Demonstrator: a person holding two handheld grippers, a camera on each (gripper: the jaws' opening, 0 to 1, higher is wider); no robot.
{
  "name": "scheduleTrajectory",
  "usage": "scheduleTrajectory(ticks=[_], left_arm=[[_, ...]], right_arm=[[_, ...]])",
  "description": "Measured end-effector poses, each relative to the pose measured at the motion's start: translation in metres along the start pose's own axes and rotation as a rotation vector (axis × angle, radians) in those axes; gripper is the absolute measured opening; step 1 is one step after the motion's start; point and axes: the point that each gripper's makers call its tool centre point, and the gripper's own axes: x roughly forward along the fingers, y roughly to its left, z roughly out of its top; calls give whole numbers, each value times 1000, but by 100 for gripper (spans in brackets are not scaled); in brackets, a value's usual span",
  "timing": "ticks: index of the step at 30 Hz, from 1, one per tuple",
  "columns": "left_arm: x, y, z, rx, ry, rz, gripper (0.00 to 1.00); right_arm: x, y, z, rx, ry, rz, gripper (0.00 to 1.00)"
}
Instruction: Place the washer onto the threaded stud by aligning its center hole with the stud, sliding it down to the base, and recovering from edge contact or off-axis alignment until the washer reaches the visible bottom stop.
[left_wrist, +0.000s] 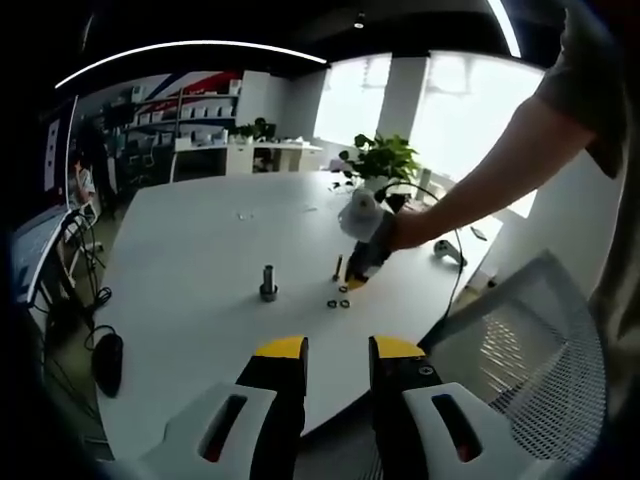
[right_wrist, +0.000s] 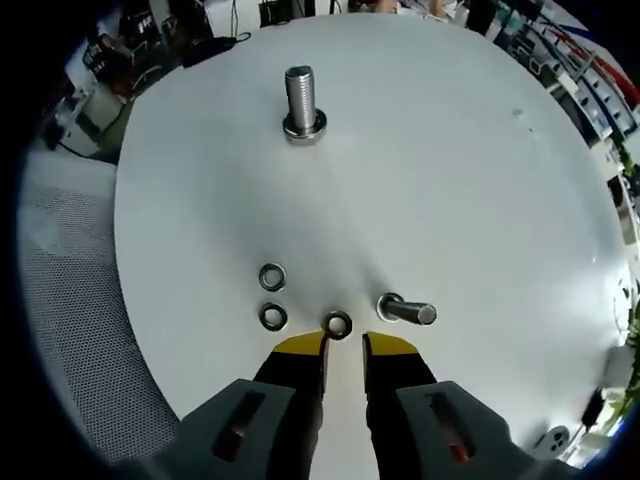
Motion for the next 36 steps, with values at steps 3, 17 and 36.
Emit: scheduleTrajectory(ticks=[3,17,36], left_arm=[[0,1,0,-3,-2,3,22],[0,1,0,-5,5,4,22],[-1,2,0,-1,6,5,22]], right_arm=[[2,3,2,-15,-5,0,16],[6,4,9,25,-15,23,16],[9,7,15,-179,148,-18,15]])
